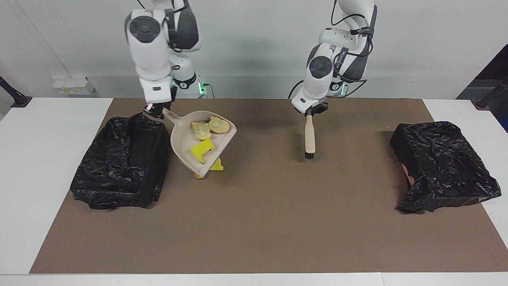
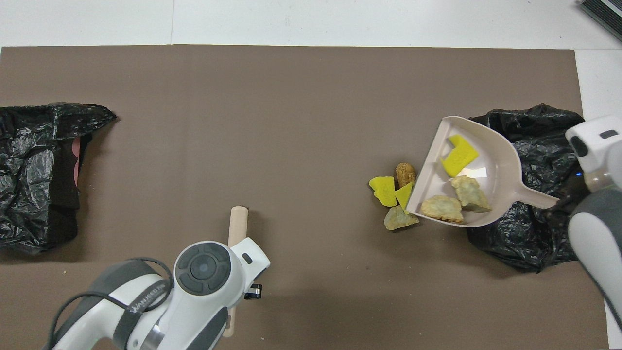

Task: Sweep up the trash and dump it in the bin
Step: 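Carry the loaded dustpan to the nearer bag with the right gripper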

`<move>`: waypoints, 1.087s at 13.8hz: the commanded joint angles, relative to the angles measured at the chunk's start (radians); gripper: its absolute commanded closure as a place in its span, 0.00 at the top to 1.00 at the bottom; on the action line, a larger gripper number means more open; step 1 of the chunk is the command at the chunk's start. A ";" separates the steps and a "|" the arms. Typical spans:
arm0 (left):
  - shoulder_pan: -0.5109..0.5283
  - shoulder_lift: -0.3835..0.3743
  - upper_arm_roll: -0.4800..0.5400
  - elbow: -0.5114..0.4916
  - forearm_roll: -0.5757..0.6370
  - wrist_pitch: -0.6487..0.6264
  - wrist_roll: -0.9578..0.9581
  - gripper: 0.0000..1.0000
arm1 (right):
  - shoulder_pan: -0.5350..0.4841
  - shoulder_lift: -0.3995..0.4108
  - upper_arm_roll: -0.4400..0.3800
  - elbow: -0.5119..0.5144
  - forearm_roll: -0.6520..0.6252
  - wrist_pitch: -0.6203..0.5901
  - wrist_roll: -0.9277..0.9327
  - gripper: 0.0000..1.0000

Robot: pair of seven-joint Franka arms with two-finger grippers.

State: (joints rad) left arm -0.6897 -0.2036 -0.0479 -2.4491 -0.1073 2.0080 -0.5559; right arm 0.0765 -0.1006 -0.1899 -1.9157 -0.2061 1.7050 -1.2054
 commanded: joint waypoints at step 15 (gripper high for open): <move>0.240 0.065 0.026 0.212 -0.110 -0.067 0.225 1.00 | 0.026 -0.007 0.000 -0.065 -0.677 0.177 -0.307 0.00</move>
State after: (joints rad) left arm -0.5449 -0.1890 -0.0155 -2.3720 -0.2192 2.0666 -0.4415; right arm 0.1126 -0.0899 -0.2178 -1.9656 -0.8291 1.8786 -1.4793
